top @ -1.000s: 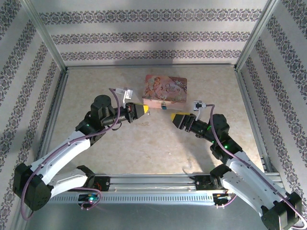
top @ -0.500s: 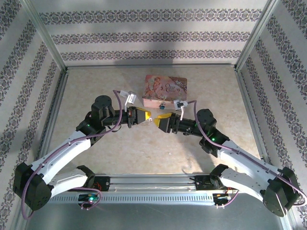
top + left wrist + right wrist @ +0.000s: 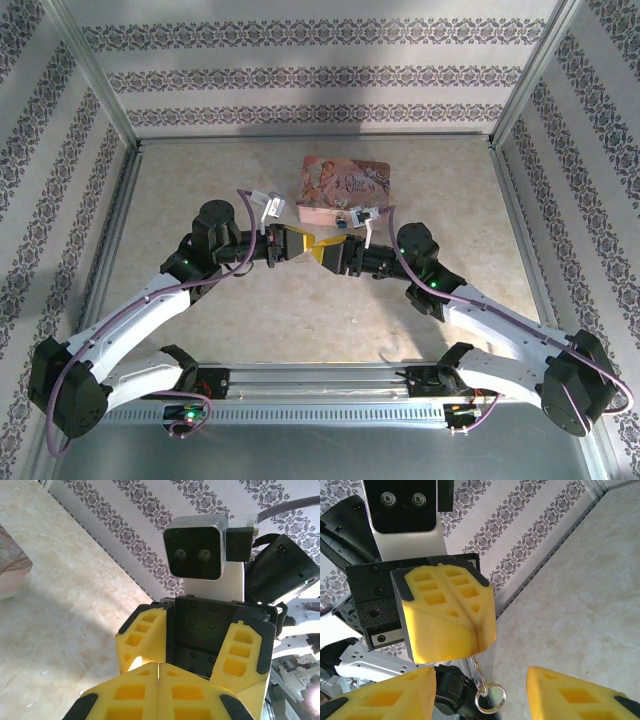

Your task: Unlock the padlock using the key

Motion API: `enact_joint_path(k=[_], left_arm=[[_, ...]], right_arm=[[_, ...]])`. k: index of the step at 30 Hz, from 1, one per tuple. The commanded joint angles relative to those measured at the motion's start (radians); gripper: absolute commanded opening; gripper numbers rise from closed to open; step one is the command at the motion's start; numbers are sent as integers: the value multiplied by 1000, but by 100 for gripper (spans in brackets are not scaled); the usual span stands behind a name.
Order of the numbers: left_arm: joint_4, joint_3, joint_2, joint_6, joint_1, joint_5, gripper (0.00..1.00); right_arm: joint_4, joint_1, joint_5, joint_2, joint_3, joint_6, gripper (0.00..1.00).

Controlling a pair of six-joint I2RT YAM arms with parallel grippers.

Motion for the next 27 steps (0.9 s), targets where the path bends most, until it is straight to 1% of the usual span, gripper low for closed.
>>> enact_joint_path(k=[1,3,14,21,27], left_arm=[[59,-6,0,12,6,-10,0],[59,-4,0,13,6,-12,0],[48,-3,-3,19,5,-34,0],[37,-3,-8,28,7,-42,0],[35,-4,-14,31,6,-49,0]], right_arm=[[46,17,-20,7,25,1,46],[49,19,-23,11,25,5,43],[48,25,-22,23,19,12,37],[45,25,-14,20,13,14,30],[42,25,-7,18,5,16,19]])
